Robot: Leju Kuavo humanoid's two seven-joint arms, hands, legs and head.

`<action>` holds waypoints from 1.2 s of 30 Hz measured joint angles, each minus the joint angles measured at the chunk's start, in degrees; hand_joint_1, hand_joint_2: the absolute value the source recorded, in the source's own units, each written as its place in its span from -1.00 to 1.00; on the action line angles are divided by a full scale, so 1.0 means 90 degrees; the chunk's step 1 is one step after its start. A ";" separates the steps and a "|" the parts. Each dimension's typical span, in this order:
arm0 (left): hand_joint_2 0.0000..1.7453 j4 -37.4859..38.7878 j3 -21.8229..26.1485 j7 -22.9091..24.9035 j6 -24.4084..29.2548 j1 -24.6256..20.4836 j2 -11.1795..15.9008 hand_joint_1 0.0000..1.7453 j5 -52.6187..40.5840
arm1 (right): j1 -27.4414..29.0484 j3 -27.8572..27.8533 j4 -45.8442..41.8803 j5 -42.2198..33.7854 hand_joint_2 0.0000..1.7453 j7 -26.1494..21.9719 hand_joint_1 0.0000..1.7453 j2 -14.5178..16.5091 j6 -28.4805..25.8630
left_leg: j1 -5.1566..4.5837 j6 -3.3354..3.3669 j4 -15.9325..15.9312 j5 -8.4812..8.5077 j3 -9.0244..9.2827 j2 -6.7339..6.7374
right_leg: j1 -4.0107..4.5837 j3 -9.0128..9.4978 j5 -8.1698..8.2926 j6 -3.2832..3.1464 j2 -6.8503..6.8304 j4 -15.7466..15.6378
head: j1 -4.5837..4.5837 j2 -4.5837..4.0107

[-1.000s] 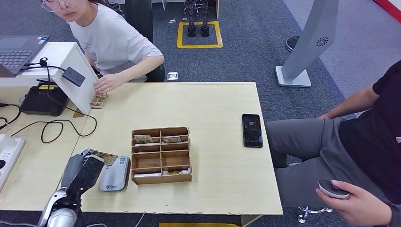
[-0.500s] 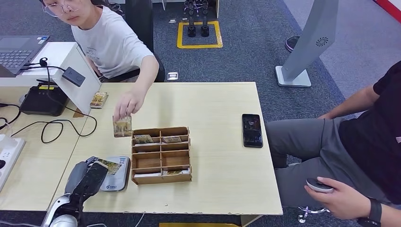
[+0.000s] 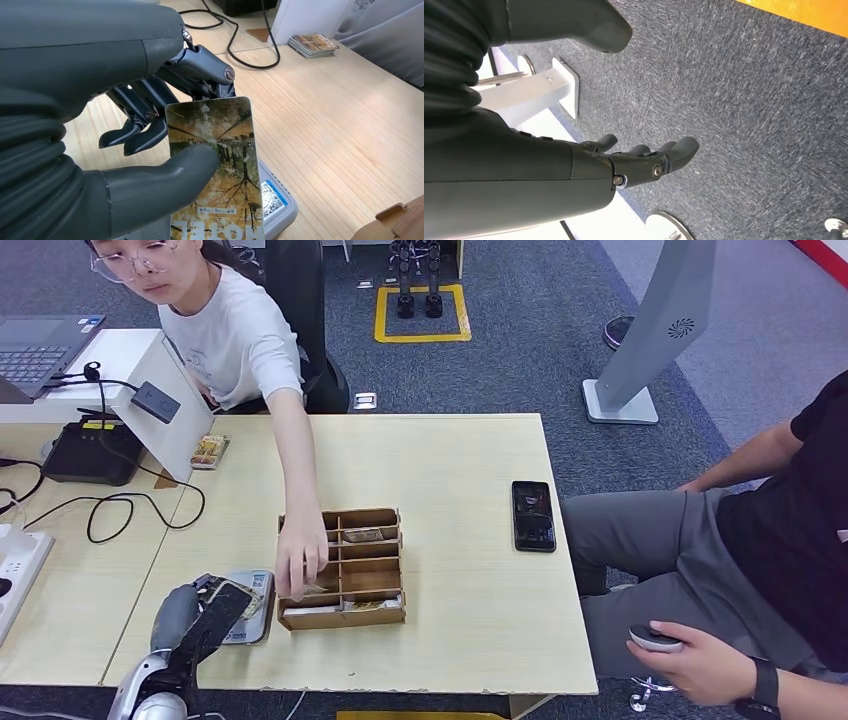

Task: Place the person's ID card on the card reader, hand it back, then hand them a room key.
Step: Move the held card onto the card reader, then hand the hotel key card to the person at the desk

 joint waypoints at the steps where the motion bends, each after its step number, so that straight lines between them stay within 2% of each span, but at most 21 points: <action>1: 1.00 0.0024 0.0000 0.0000 0.0017 -0.0010 -0.0013 1.00 -0.0016 | 0.0000 0.0000 0.0000 0.0004 1.00 0.0004 -1.00 0.0000 0.0001 | 0.0000 0.0000 0.0000 0.0000 0.0000 0.0000 | 0.0000 0.0000 0.0000 0.0000 0.0000 0.0000 | 0.0000 0.0001; 16: 1.00 0.0483 0.0000 -0.0085 0.0319 -0.0210 -0.0174 1.00 -0.0438 | -0.0006 0.0000 0.0000 0.0037 1.00 -0.0100 -1.00 0.0000 0.0008 | 0.0000 0.0000 0.0000 0.0000 0.0001 0.0000 | 0.0000 0.0002 0.0000 0.0000 0.0000 0.0000 | 0.0000 0.0000; 27: 1.00 0.0455 0.0211 -0.0842 -0.0212 -0.0540 -0.0287 1.00 0.2280 | -0.0027 0.0000 0.0000 0.0110 1.00 -0.0101 -1.00 0.0000 -0.0033 | 0.0002 -0.0002 0.0000 0.0003 0.0001 -0.0001 | 0.0000 0.0001 0.0001 -0.0002 -0.0001 0.0001 | 0.0001 -0.0001; 36: 1.00 -0.0130 0.0503 -0.1356 0.0082 -0.0982 -0.0284 1.00 0.4426 | -0.0043 0.0001 0.0000 0.0189 1.00 -0.0081 -1.00 0.0000 -0.0059 | 0.0001 -0.0002 0.0000 0.0004 -0.0001 -0.0004 | 0.0001 0.0001 0.0002 -0.0002 -0.0002 0.0002 | 0.0001 -0.0001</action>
